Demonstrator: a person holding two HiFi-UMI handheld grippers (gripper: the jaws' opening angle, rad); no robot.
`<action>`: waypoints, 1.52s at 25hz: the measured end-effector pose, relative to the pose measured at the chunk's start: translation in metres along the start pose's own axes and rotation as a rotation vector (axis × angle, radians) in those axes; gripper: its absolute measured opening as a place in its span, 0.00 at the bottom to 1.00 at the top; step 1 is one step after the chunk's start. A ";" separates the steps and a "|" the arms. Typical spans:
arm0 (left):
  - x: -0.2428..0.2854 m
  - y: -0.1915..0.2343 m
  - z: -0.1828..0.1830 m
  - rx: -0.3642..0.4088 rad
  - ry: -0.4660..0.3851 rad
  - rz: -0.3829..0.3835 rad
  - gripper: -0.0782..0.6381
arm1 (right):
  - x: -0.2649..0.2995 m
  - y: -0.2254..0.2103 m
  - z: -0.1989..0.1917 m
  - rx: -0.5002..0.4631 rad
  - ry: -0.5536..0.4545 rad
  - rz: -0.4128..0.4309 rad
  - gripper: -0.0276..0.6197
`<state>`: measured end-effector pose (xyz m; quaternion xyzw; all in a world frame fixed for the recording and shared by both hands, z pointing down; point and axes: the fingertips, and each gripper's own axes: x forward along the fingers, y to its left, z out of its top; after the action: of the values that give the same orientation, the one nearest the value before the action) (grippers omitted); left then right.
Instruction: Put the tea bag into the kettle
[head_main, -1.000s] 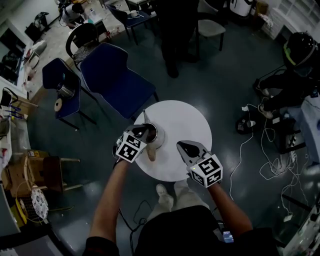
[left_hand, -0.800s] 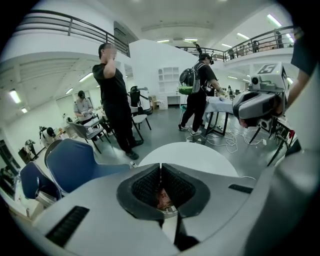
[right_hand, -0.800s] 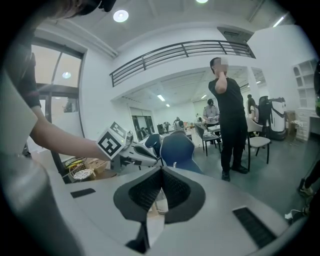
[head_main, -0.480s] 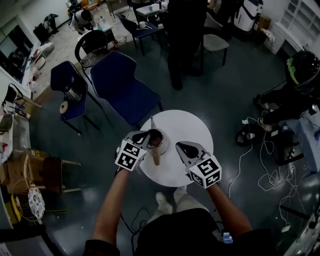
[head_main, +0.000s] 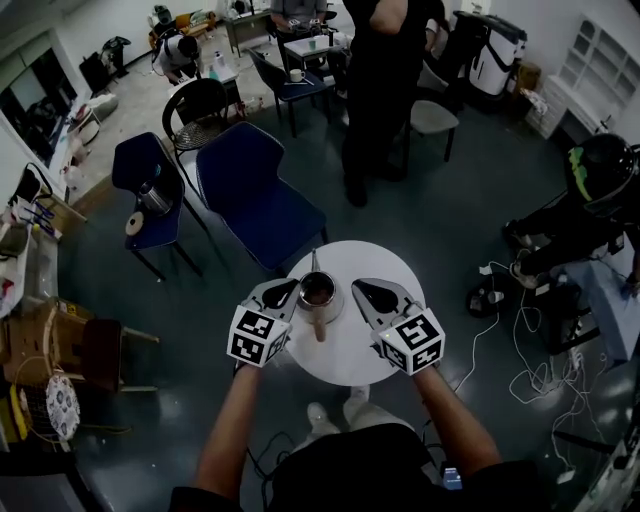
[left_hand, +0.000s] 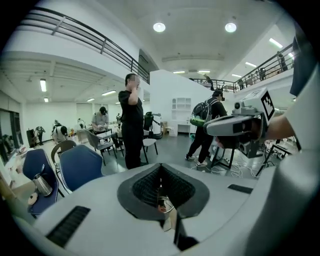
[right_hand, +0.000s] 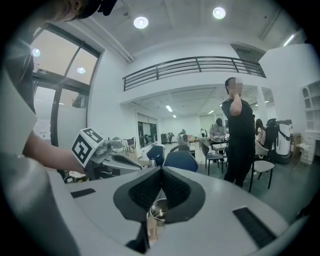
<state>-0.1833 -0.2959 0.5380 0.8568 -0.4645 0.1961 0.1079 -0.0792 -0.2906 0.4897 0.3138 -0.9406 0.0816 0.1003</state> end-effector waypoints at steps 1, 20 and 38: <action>-0.008 0.001 0.003 -0.009 -0.017 0.003 0.13 | 0.002 0.005 0.005 -0.008 -0.006 0.000 0.07; -0.141 -0.030 0.036 -0.031 -0.270 -0.050 0.13 | -0.007 0.110 0.052 -0.103 -0.106 0.010 0.07; -0.176 -0.037 0.053 -0.048 -0.389 -0.083 0.13 | -0.013 0.144 0.063 -0.127 -0.124 0.025 0.07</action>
<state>-0.2266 -0.1623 0.4134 0.8942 -0.4453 0.0113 0.0445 -0.1651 -0.1834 0.4129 0.2994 -0.9522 0.0034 0.0603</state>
